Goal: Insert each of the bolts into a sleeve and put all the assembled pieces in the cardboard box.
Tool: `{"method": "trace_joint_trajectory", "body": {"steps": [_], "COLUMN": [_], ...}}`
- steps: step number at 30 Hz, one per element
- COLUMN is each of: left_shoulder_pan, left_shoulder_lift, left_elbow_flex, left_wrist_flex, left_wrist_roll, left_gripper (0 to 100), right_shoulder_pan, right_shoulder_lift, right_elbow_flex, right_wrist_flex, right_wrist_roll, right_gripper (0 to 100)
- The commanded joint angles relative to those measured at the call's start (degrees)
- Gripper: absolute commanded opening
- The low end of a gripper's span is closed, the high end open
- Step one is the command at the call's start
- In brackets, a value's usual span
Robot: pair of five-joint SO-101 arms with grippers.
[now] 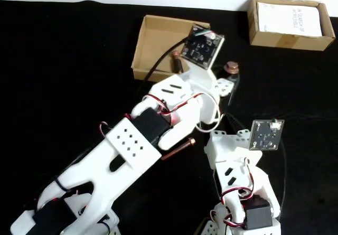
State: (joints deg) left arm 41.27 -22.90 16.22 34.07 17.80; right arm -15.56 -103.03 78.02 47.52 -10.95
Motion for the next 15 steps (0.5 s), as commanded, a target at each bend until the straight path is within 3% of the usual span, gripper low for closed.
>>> {"method": "trace_joint_trajectory", "body": {"steps": [1, 15], "left_shoulder_pan": [1.54, 2.77], "left_shoulder_lift": [-2.42, -2.68], "left_elbow_flex": [0.22, 6.55], "left_wrist_flex": [0.35, 0.97], "left_wrist_roll": [0.44, 0.26], "left_gripper": [1, 1], "right_shoulder_pan": [-0.31, -0.13], "right_shoulder_lift": [0.04, 0.04], "right_elbow_flex": [-0.40, -0.40], "right_wrist_flex": [-2.24, -2.24], "right_wrist_roll": [-0.35, -0.35], "right_gripper": [0.8, 0.8]}}
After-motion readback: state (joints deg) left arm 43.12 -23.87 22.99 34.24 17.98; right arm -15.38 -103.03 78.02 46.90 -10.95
